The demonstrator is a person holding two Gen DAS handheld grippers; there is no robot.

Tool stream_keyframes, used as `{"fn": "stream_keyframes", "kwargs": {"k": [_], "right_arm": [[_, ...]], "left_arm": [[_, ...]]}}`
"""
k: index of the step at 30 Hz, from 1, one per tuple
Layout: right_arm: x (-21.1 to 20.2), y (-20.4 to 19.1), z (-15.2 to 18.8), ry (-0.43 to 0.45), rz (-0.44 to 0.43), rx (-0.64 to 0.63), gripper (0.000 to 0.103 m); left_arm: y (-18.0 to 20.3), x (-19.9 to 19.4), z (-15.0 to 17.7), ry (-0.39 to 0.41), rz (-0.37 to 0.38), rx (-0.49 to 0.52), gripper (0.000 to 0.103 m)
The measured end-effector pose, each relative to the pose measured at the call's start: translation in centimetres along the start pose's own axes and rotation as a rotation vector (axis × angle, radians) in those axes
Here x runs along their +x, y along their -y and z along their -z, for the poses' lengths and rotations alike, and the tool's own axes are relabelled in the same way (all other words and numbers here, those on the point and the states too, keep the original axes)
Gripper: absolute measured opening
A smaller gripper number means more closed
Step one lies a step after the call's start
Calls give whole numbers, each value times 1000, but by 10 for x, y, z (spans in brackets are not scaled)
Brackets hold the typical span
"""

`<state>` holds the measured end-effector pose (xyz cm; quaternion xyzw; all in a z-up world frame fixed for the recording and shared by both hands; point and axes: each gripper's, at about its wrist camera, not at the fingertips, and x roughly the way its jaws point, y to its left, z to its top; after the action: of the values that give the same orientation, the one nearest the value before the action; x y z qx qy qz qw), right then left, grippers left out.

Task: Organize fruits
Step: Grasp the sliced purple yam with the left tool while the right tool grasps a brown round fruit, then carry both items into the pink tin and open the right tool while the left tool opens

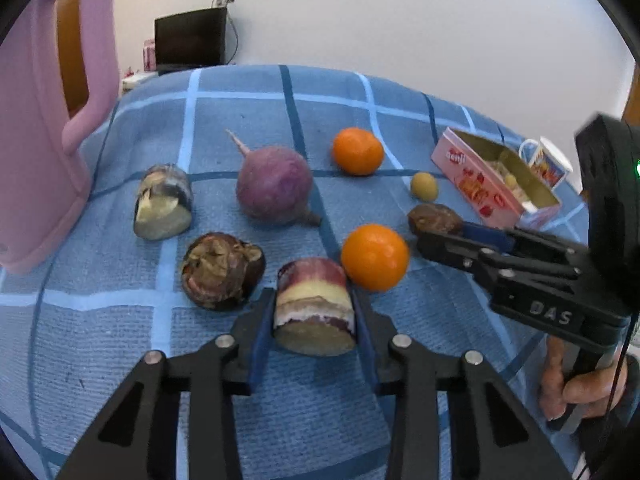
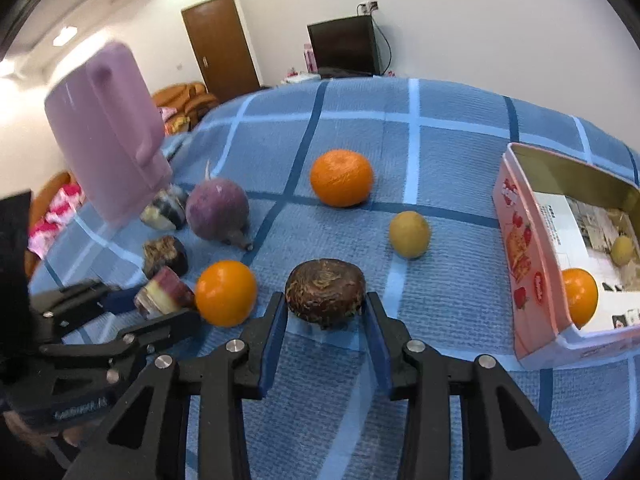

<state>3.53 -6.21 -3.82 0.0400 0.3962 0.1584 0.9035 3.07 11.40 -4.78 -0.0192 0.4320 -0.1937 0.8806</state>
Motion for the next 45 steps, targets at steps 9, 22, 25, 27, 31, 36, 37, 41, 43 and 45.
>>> {"fn": "stream_keyframes", "kwargs": {"k": [9,22,25,27,31,36,37,41,43,45], "right_arm": [[-38,-1,3,173,-10,-21,41],[-57,-3,2,286,60,-65,41],[-59,-2,2,295,72,-76,41],[-62,0,1,306,82,-85,41],[-69,11,3,318,85,-85,41],[-79,31,5,325,91,-59,41],[-81,36,5,325,95,-51,41],[-88,55,5,330,103,-17,41],[-92,64,6,334,110,-2,41],[-97,75,6,339,114,15,41]], "left_arm": [[9,-22,0,116,72,28,39],[26,-51,-4,356,30,97,39],[29,-52,-5,372,44,84,39],[33,-50,-5,370,46,89,39],[42,-49,-5,381,66,91,39],[64,-45,-6,384,87,111,39],[70,-44,-7,384,89,114,39],[86,-38,-9,374,99,123,39],[95,-36,-11,374,98,134,39],[100,-35,-12,372,106,135,39]]}}
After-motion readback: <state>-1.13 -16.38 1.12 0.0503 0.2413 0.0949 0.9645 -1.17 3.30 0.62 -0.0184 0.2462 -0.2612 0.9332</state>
